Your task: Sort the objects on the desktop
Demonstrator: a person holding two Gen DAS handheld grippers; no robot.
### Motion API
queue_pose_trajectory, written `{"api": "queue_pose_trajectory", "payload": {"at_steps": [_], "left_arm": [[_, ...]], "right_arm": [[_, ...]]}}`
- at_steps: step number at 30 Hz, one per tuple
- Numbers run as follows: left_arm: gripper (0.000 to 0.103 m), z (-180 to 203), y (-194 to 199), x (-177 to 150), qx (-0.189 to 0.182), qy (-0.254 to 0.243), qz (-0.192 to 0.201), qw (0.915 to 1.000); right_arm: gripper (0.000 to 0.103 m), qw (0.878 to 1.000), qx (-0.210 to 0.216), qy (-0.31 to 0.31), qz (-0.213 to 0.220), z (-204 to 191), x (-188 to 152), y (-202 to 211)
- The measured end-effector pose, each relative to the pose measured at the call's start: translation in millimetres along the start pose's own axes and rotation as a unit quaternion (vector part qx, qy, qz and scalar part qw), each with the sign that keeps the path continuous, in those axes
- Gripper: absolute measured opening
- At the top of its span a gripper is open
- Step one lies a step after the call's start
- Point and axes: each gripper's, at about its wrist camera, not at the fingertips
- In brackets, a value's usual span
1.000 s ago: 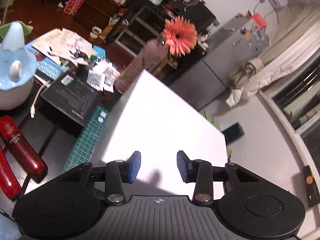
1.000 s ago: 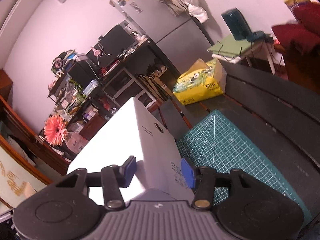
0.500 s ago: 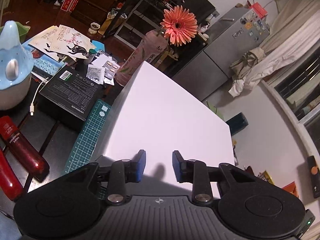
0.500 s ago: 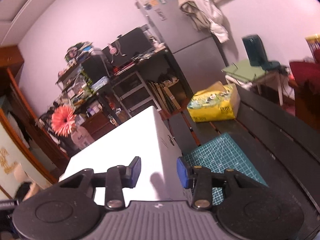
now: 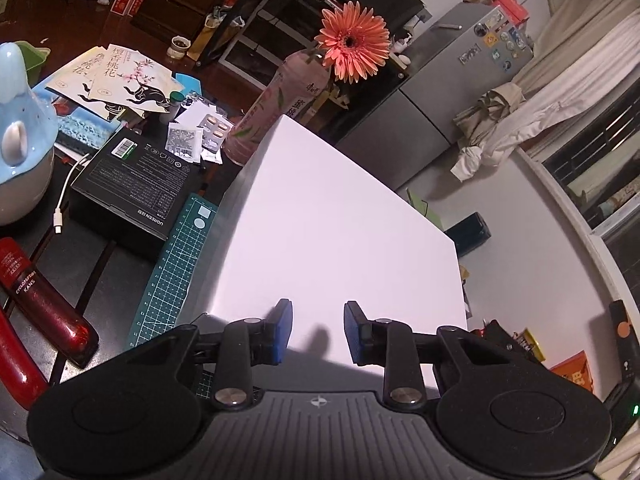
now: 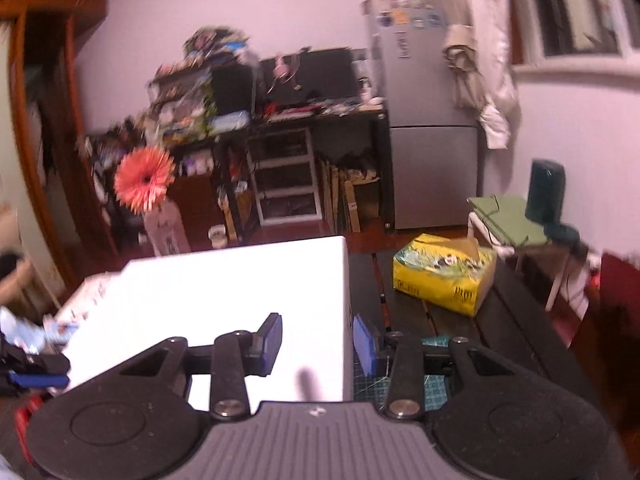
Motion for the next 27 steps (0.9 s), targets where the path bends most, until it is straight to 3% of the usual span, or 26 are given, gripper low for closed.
{"api": "queue_pose_trajectory", "payload": {"at_steps": [12, 19, 22, 27], "left_arm": [[0.028, -1, 0, 1, -0.005, -0.003, -0.009, 0.9999], [0.028, -1, 1, 1, -0.004, -0.007, -0.009, 0.9999], [0.028, -2, 1, 2, -0.006, -0.005, -0.01, 0.9999], [0.028, -2, 1, 2, -0.006, -0.005, -0.011, 0.9999]], "right_arm": [[0.038, 0.997, -0.046, 0.028, -0.063, -6, 47, -37], [0.038, 0.995, -0.043, 0.028, -0.089, -10, 68, -62], [0.028, 0.994, -0.045, 0.017, -0.102, -8, 79, -71], [0.024, 0.993, -0.046, 0.001, -0.109, -5, 90, -80]]}}
Point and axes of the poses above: each gripper's, at about its wrist camera, not at the fingertips, and y roughly against the way its jaws point, z to its right, x to its top, and after that the axes turned 11 degrees about -z, right-handed
